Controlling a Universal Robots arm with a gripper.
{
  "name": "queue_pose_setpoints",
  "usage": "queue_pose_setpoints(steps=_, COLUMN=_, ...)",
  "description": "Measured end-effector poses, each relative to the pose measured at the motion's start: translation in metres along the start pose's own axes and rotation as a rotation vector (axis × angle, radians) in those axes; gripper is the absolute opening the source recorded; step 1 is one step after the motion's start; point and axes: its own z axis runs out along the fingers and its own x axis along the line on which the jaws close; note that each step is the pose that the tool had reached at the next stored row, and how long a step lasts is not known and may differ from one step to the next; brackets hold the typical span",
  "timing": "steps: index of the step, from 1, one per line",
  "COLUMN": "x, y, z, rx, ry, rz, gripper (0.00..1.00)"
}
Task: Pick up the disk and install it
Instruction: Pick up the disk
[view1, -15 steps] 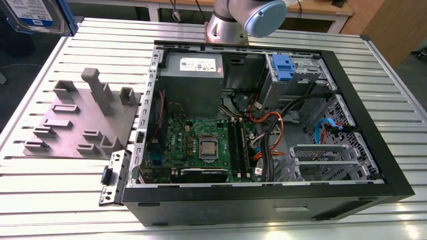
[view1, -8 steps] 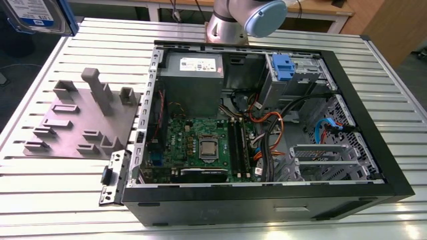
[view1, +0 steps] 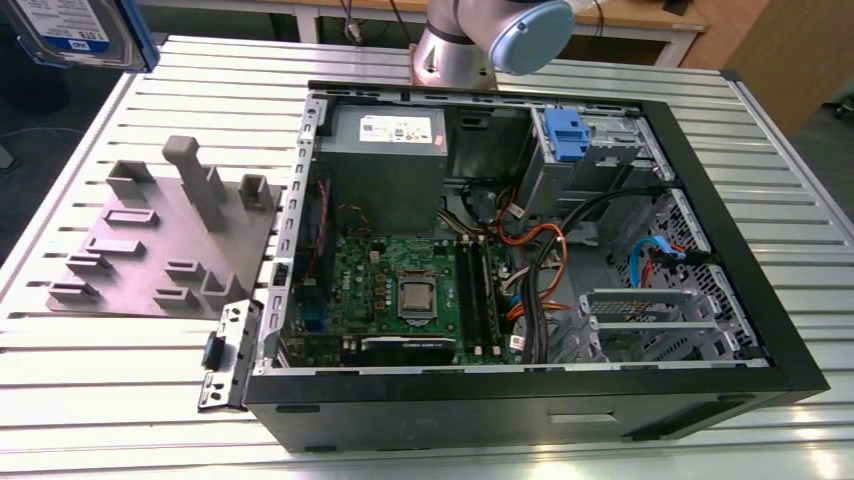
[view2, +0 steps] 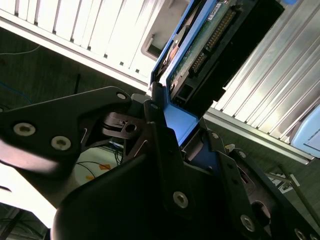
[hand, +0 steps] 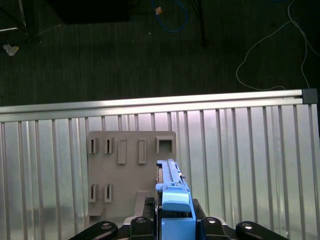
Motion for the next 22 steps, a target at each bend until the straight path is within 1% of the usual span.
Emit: queue_pose_setpoints(steps=22, x=-0.0005, y=-0.0065, z=0.0000, rx=0.0000, ry=0.0000, rz=0.000, gripper=0.36)
